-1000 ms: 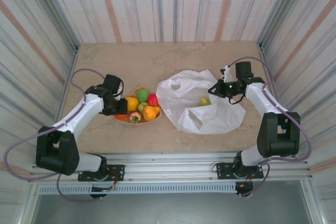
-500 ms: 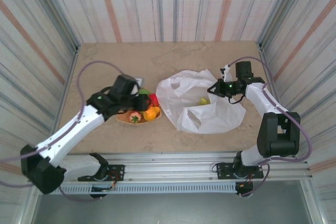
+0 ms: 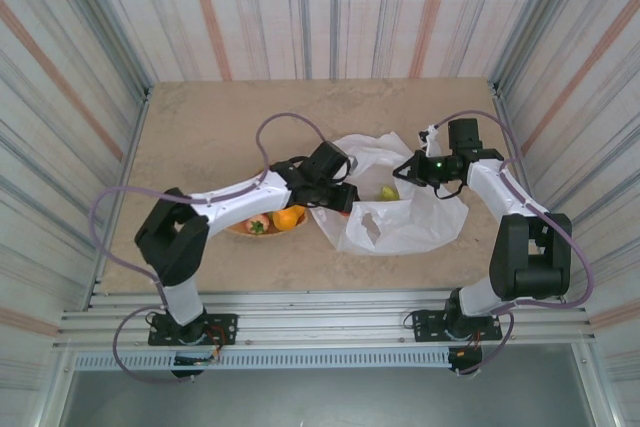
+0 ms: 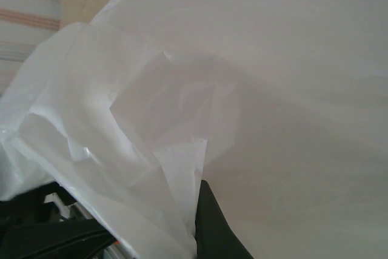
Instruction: Place the fruits into the plastic bag
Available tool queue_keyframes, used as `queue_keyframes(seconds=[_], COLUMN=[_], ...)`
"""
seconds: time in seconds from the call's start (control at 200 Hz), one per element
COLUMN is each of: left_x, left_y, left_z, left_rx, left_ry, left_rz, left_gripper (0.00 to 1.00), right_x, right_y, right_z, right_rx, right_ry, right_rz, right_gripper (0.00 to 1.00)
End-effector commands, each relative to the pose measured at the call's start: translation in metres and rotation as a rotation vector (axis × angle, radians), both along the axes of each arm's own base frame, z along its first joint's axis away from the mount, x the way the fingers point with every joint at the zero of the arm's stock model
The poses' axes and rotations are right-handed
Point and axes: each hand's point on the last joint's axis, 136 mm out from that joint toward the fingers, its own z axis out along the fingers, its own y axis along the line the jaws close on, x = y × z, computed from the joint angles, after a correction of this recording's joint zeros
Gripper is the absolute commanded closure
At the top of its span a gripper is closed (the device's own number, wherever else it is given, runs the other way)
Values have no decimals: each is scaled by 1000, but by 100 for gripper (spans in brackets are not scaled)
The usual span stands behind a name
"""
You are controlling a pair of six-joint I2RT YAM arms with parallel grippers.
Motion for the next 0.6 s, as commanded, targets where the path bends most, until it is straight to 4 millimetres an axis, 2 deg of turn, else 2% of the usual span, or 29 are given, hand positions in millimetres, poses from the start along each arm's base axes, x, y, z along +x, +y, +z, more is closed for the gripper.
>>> queue_keyframes(seconds=[0.0, 0.155, 0.336, 0.541, 0.586, 0.596], left_x=[21, 49, 77, 95, 96, 96], left_y=[-27, -40, -46, -63, -69, -70], left_z=[15, 3, -10, -13, -8, -18], left_rx=[-92, -154, -144, -205, -236, -226], left_ry=[-56, -118, -205, -245, -248, -238], left_rz=[19, 137, 239, 275, 272, 269], left_gripper=[45, 43, 42, 40, 39, 39], right_x=[-4, -5, -5, -6, -6, -5], right_y=[4, 9, 11, 14, 15, 15], right_z=[3, 3, 5, 5, 4, 4], right_rx=[45, 71, 82, 84, 83, 83], right_ry=[18, 32, 33, 36, 38, 38], right_rz=[-1, 9, 15, 26, 27, 28], right_gripper=[100, 100, 100, 100, 100, 100])
